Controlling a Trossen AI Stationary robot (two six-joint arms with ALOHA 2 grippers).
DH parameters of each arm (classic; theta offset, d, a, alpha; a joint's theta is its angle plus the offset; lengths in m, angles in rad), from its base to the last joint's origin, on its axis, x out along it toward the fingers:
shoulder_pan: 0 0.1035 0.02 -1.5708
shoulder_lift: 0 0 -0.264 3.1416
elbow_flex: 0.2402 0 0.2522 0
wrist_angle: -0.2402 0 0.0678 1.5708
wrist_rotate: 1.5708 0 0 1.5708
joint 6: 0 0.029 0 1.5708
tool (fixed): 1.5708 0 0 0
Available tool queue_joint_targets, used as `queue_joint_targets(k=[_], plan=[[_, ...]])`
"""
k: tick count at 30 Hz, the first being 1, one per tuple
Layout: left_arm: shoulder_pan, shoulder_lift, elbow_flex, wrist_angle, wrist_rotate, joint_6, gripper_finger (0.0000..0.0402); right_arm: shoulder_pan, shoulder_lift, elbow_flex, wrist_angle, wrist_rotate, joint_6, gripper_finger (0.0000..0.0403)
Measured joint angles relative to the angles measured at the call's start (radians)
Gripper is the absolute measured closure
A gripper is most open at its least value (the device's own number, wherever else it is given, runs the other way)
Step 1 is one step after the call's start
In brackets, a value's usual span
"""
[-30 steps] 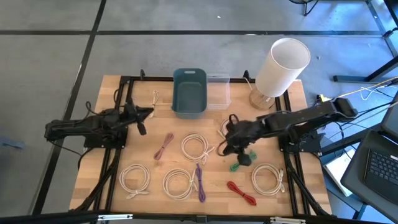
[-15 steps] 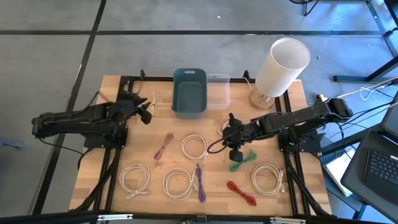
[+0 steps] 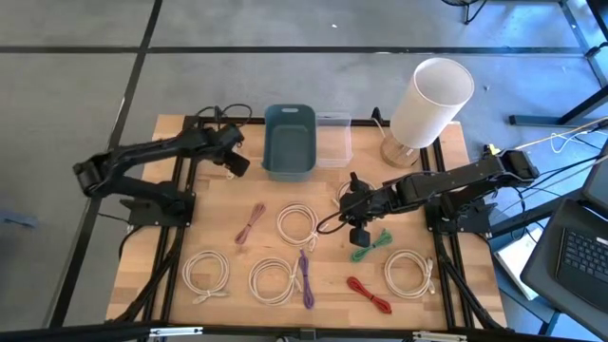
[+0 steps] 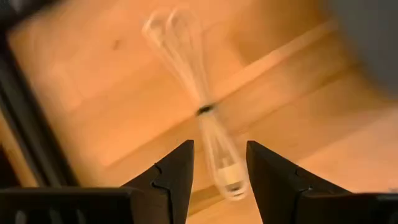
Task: Pick & Place USB Port
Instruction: Put the white charger cable into the transparent bin
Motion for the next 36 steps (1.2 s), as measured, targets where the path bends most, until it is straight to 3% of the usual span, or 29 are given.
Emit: queue_joint_targets(k=[5,11,24,27,31,36], plan=[[0.087,0.123,0.000,0.036,0.030,0.018,0.0260,0.004,0.000,0.000,-0.006,0.002,0.029,0.0377],[0.126,0.229,0.000,0.175,0.165,0.062,0.0260,0.020,0.000,0.000,0.000,0.036,0.032,0.0377],[0.171,0.318,0.001,0.233,0.130,0.100,0.0261,0.046,0.000,-0.001,0.028,0.058,0.031,0.0377],[0.167,0.319,0.001,0.237,0.128,0.157,0.0286,0.045,0.000,-0.001,0.030,0.087,0.028,0.0377],[0.165,0.319,0.002,0.233,0.123,0.223,0.0378,0.045,0.000,-0.001,0.033,0.088,0.028,0.0377],[0.168,0.245,-0.006,0.194,0.082,0.280,0.0394,0.045,0.000,-0.001,0.032,0.088,0.032,0.0377]])
